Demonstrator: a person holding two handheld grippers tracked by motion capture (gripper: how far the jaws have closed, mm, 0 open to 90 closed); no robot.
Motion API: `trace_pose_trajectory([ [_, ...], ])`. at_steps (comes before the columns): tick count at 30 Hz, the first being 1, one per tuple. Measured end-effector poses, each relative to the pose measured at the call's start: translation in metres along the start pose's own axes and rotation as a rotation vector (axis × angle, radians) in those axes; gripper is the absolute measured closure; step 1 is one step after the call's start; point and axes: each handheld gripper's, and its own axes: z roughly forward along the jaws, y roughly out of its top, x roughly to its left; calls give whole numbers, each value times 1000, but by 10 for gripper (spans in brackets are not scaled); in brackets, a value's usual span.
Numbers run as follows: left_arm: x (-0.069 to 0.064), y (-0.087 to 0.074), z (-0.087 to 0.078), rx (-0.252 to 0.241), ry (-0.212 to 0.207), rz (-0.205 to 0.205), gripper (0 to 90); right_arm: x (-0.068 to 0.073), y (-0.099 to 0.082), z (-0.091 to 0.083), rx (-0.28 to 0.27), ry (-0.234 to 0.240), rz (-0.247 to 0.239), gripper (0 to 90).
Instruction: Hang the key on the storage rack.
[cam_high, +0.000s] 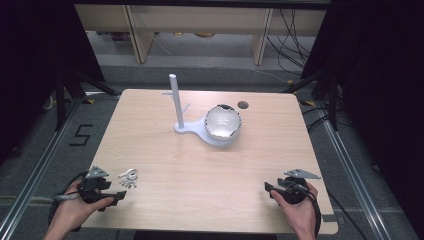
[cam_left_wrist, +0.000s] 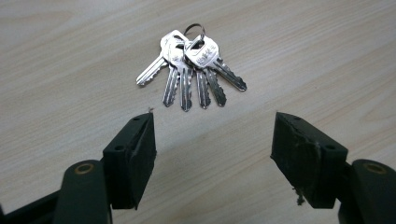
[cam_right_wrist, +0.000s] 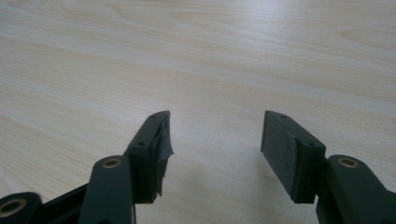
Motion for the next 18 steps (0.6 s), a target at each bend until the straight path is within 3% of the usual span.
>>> trace_pose_trajectory([
  [2, 0, 4, 2, 15, -2, -2, 298, 1, 0, 0, -2, 1, 4, 436],
  [3, 0, 13, 4, 54, -10, -5, 304, -2, 0, -1, -3, 10, -40, 436],
  [5, 0, 17, 6, 46, -8, -20, 307, -2, 0, -1, -4, 7, -39, 437],
  [6, 2, 24, 6, 91, -3, -17, 307, -2, 0, -1, 2, 9, -36, 437],
  [8, 5, 32, 9, 123, -3, -25, 308, -2, 1, -1, 0, 10, -34, 436],
  [9, 8, 39, 13, 144, -10, -59, 307, -3, 1, -2, 3, 8, -37, 436],
  [10, 8, 39, 13, 144, -10, -59, 307, -3, 1, -2, 2, 11, -39, 436],
  [11, 11, 48, 18, 152, -1, -97, 301, -2, 1, -2, 1, 7, -36, 436],
  [18, 17, 69, 32, 224, 13, -74, 283, -3, 1, -1, 19, 2, -35, 435],
])
